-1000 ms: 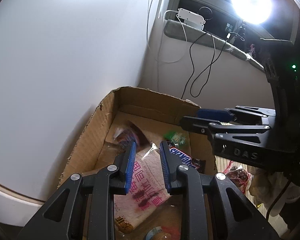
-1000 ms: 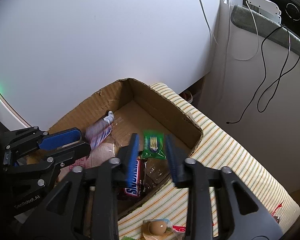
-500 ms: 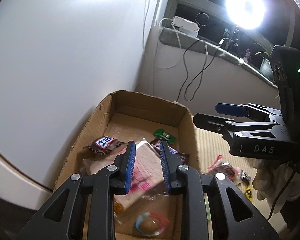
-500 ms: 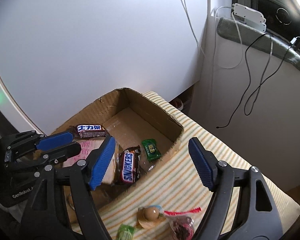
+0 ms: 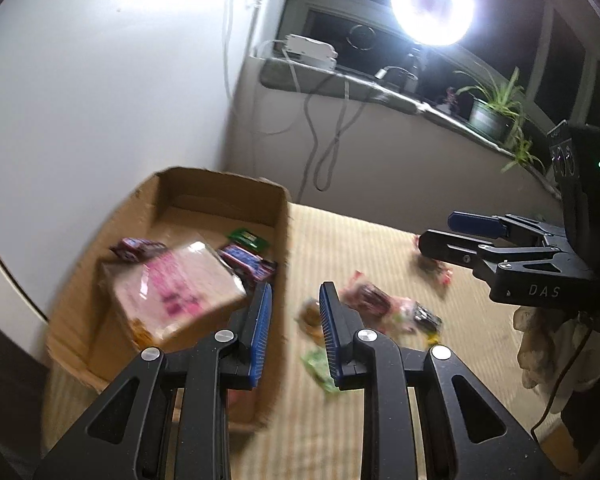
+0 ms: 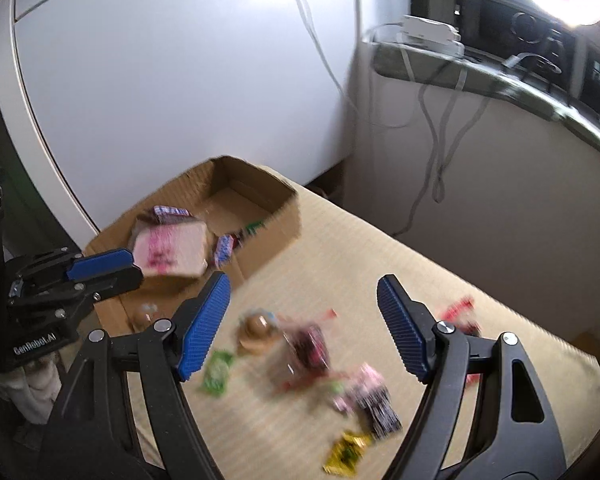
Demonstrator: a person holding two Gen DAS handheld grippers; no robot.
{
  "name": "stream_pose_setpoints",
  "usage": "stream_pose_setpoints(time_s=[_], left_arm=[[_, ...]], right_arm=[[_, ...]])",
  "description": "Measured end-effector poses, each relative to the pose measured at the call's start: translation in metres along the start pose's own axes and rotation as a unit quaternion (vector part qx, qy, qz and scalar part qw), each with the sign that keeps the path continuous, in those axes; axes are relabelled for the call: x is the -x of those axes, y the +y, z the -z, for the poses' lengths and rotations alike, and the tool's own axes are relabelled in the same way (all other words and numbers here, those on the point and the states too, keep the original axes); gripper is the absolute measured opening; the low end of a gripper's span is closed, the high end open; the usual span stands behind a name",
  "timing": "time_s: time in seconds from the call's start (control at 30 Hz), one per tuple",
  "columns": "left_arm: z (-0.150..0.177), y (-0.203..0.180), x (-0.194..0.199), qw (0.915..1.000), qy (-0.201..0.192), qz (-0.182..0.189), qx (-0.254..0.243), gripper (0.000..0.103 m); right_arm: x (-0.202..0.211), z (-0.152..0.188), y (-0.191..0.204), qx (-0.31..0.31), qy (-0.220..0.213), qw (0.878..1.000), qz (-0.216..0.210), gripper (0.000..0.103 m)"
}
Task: Organize snacks
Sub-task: 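Withdraw both tools from the box toward the remaining snacks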
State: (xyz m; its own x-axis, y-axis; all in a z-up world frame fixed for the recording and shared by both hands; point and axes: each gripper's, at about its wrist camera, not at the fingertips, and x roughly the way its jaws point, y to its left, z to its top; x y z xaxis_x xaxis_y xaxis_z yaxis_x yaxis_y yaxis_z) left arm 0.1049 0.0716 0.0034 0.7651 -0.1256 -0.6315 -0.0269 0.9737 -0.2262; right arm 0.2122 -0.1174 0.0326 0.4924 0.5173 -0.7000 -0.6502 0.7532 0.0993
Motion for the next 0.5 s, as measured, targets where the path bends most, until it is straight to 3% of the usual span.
stream_pose_setpoints(time_s=[0.23,0.5], left_arm=[[0.027,-0.036,-0.005,0.9993,0.02,0.024,-0.022,0.023],[0.054,-0.056,-0.033,0.9973,0.066,0.023,-0.024,0.023]], right_arm=[[0.025,0.049,-0.028,-0.034,0.014,0.999,0.018,0.079],[0.014,0.104,-0.036,-0.048,0.065,0.997,0.014,0.078]])
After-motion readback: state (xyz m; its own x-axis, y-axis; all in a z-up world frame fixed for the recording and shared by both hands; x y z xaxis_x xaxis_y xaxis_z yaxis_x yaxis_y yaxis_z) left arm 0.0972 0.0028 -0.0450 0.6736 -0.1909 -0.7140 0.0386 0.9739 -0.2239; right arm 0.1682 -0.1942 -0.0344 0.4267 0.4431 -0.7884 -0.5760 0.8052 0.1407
